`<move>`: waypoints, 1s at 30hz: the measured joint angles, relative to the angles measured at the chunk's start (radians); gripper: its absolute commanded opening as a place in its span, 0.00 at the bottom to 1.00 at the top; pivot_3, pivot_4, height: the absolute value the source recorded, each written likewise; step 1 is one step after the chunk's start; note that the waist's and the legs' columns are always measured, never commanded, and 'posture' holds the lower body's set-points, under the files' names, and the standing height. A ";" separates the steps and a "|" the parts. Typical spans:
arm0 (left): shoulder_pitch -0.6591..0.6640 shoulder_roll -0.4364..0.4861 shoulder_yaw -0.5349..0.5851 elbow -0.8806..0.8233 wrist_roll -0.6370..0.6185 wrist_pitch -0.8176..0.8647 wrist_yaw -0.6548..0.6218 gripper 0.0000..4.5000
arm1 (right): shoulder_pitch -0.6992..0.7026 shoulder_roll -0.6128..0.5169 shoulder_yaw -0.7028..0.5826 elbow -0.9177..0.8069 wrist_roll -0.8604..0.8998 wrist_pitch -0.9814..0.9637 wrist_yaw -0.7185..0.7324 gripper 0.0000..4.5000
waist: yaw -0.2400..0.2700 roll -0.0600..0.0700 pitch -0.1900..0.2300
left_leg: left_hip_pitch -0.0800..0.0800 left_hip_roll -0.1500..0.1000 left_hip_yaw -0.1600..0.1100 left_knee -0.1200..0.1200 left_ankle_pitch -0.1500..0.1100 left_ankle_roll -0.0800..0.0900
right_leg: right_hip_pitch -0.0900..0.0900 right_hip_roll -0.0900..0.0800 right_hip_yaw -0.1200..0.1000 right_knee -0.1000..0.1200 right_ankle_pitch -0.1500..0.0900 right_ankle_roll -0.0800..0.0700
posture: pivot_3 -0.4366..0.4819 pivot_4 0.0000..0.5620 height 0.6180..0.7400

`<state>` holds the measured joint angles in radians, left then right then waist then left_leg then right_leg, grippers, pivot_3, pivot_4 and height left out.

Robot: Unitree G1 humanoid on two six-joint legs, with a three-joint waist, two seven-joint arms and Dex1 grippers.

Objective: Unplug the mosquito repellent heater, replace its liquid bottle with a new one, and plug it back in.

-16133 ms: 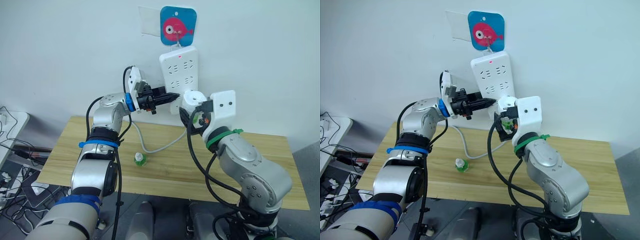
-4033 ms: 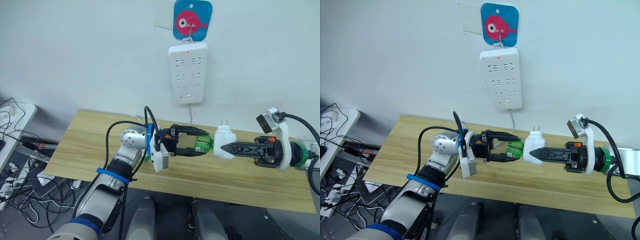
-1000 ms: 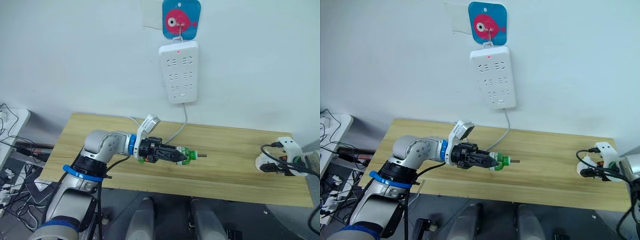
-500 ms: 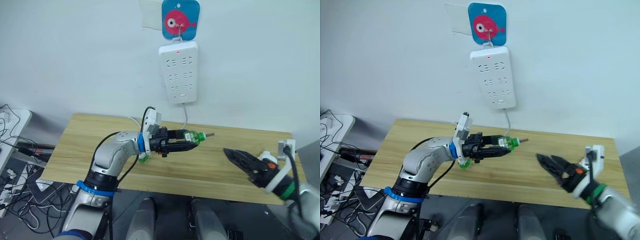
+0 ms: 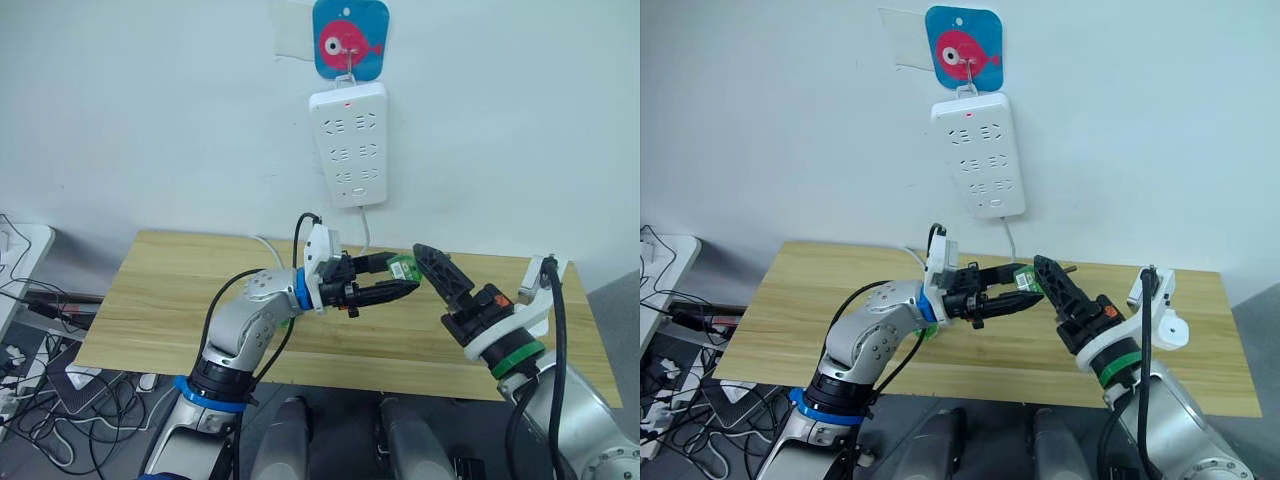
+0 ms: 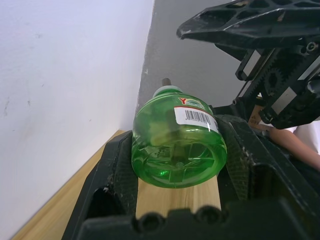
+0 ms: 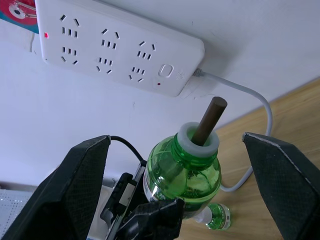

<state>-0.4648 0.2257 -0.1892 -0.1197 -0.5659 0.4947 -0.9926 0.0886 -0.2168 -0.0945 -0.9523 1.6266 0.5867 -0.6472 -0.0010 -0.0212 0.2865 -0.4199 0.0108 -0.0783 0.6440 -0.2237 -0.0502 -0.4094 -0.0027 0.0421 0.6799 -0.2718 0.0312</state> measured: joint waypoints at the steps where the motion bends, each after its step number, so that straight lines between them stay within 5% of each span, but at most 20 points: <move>1: 0.000 0.002 -0.001 0.000 0.000 0.000 0.000 0.50 | 0.001 0.000 0.009 0.005 -0.006 -0.010 0.001 0.99 | 0.000 0.000 0.000 | 0.000 0.000 0.000 0.000 0.000 0.000 | 0.000 0.000 0.000 0.000 0.000 0.000 | 0.59 0.44 1.00; 3: 0.004 0.008 -0.002 -0.013 0.000 0.002 0.001 0.50 | 0.009 0.006 0.032 0.021 -0.033 -0.043 0.001 0.99 | 0.000 0.000 0.000 | 0.000 0.000 0.000 0.000 0.000 0.000 | 0.000 0.000 0.000 0.000 0.000 0.000 | 0.59 0.44 1.00; 6: 0.023 0.013 -0.002 -0.044 -0.003 0.008 0.007 0.50 | 0.017 0.004 0.062 0.027 -0.056 -0.080 0.001 0.86 | 0.000 0.000 0.000 | 0.000 0.000 0.000 0.000 0.000 0.000 | 0.000 0.000 0.000 0.000 0.000 0.000 | 0.59 0.44 1.00; 14: 0.045 0.008 -0.003 -0.079 -0.007 0.038 0.036 0.50 | 0.012 -0.005 0.123 0.027 -0.093 -0.146 -0.002 0.20 | 0.000 0.000 0.000 | 0.000 0.000 -0.001 0.000 0.000 0.000 | 0.000 0.000 0.001 0.000 0.000 0.000 | 0.59 0.44 1.00; 20: 0.062 0.009 -0.003 -0.096 -0.010 0.041 0.043 0.50 | 0.007 -0.025 0.148 0.028 -0.094 -0.171 -0.009 0.18 | 0.000 0.000 0.000 | 0.000 0.000 0.000 0.000 0.000 0.000 | 0.000 0.000 0.001 0.000 0.000 -0.001 | 0.58 0.43 1.00; 26: 0.060 0.023 -0.027 -0.103 -0.002 0.043 0.040 0.95 | -0.026 -0.072 0.155 0.035 -0.093 -0.180 -0.009 0.18 | 0.000 0.000 0.000 | 0.000 0.000 0.000 0.000 0.000 0.000 | 0.000 0.000 0.001 0.000 0.000 -0.001 | 0.60 0.45 1.00; 30: 0.045 0.071 -0.042 -0.093 0.030 0.012 0.010 1.00 | -0.029 -0.162 0.103 0.068 -0.094 -0.180 0.027 0.18 | 0.001 0.000 0.000 | 0.000 0.000 0.000 0.000 0.000 0.000 | 0.000 0.000 0.000 0.000 0.000 -0.001 | 0.62 0.47 1.00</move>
<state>-0.4193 0.2969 -0.2312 -0.2126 -0.5357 0.5066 -0.9828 0.0601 -0.3791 0.0085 -0.8841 1.5325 0.4064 -0.6198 0.0000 -0.0211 0.2863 -0.4199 0.0105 -0.0782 0.6442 -0.2237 -0.0502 -0.4093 -0.0028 0.0423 0.6799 -0.2718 0.0303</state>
